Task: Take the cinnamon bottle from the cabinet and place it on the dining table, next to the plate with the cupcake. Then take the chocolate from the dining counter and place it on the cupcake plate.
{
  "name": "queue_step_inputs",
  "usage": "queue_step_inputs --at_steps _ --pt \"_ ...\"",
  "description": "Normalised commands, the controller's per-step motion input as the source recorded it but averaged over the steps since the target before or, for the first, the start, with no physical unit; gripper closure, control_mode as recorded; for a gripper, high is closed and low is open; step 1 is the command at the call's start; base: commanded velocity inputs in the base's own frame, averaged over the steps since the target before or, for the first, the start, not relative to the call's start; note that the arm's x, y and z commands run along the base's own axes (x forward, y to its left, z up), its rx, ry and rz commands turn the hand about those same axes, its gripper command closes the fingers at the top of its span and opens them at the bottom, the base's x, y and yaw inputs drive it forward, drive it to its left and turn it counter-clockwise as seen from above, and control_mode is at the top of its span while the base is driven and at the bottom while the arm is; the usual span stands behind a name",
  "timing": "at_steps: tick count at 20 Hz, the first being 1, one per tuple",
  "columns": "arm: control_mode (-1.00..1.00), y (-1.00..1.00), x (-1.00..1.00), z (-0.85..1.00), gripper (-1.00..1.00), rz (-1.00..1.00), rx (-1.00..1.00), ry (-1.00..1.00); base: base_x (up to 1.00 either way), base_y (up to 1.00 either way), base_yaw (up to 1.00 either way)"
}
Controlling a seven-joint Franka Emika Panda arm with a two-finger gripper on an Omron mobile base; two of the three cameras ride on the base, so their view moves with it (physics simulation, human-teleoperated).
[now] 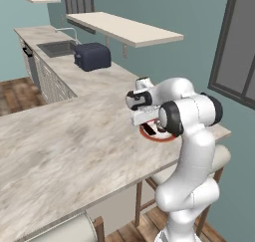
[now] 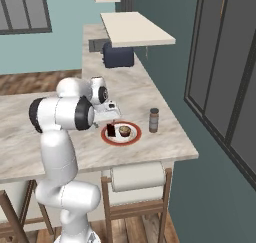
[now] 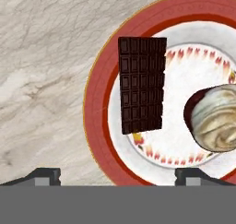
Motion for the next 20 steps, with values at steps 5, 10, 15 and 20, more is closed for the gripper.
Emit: queue_step_inputs --at_steps 5,10,15,20 --pt "-1.00 -0.06 -0.80 0.14 -1.00 -0.06 0.24 -0.23 0.00 0.00 0.00" --pt "-1.00 -0.03 -0.76 0.14 -1.00 -0.01 0.11 -0.17 0.00 0.00 0.00" --pt "-1.00 0.00 -0.69 0.17 -1.00 0.00 0.01 -0.11 0.00 0.00 0.00" --pt "-1.00 -0.02 -0.52 0.33 -1.00 0.01 0.00 -0.03 0.00 0.00 0.00"
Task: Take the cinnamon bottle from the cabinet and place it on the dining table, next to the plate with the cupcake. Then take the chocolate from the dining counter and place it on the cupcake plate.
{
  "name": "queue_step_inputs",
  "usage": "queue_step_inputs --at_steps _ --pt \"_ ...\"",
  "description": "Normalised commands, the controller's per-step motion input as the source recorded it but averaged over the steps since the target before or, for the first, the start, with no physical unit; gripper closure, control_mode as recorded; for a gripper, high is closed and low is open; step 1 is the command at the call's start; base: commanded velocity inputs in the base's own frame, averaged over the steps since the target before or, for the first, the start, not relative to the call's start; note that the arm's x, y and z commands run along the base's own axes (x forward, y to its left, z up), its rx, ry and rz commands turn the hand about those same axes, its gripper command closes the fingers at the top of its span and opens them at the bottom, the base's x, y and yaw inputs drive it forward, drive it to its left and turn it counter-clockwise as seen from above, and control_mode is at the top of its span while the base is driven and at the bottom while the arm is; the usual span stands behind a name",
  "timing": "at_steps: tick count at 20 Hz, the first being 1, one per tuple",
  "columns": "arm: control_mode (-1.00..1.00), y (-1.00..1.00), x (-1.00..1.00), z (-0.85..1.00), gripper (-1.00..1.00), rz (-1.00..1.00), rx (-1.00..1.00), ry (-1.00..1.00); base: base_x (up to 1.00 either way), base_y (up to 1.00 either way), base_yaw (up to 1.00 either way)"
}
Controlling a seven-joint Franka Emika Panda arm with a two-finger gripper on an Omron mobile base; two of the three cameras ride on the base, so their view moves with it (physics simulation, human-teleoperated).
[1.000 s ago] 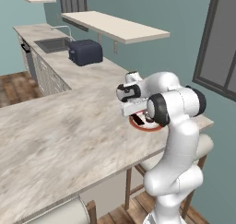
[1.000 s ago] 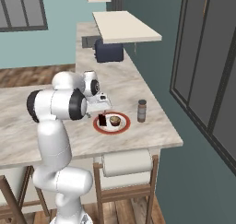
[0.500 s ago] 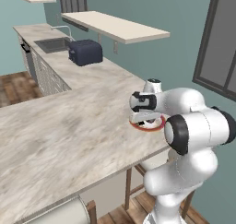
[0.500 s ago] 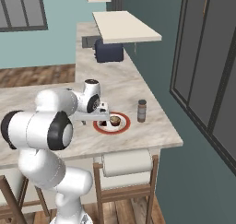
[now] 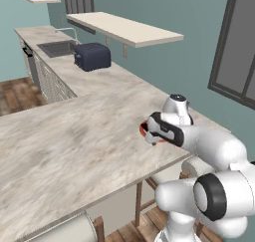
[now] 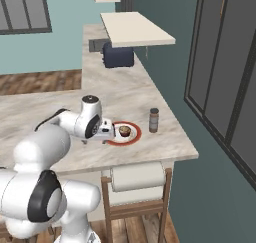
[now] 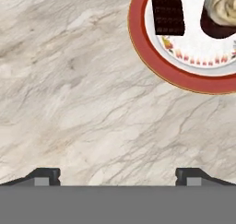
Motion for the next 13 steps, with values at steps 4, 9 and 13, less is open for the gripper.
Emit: queue_step_inputs --at_steps 4,9,13 --pt "-1.00 -0.01 -0.48 0.40 -1.00 0.08 0.00 0.00 0.00 0.00 0.00" --pt "-1.00 -0.04 -0.53 0.33 -1.00 0.04 0.00 -0.17 0.00 0.00 0.00" --pt "-1.00 -0.02 -0.54 0.26 -1.00 0.00 0.00 -0.25 0.00 0.00 0.00"
